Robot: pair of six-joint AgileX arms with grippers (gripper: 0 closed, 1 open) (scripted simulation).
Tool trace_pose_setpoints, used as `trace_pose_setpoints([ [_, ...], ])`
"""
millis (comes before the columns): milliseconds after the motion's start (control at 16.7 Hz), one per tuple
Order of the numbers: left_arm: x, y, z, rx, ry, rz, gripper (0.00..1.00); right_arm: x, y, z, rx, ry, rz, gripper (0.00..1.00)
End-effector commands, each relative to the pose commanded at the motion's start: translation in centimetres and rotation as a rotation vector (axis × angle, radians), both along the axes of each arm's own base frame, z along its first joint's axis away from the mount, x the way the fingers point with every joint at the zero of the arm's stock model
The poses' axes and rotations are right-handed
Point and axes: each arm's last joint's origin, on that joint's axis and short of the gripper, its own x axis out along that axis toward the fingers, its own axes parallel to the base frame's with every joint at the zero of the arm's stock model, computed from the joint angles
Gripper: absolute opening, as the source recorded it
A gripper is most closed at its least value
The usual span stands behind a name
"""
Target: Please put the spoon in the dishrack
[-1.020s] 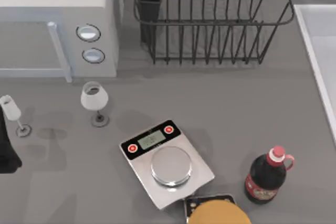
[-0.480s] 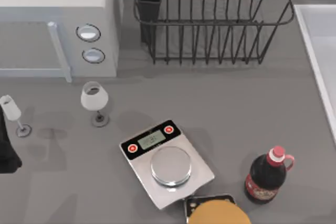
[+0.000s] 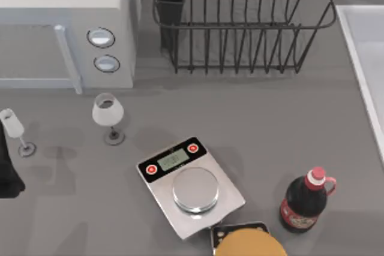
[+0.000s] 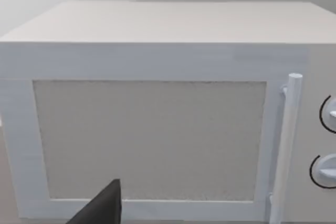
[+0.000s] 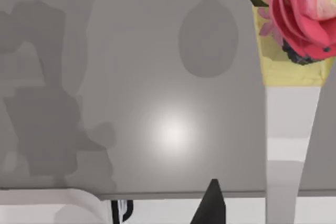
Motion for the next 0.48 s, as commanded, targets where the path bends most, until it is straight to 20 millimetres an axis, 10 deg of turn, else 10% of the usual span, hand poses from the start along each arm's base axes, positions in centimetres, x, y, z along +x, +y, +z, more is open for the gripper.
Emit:
trace_pose_setpoints([
  [480, 0.0, 0.0, 0.0, 0.0, 0.0, 0.0, 1.0, 0.61, 0.48, 0.34, -0.036, -0.015, 0.01, 0.0],
])
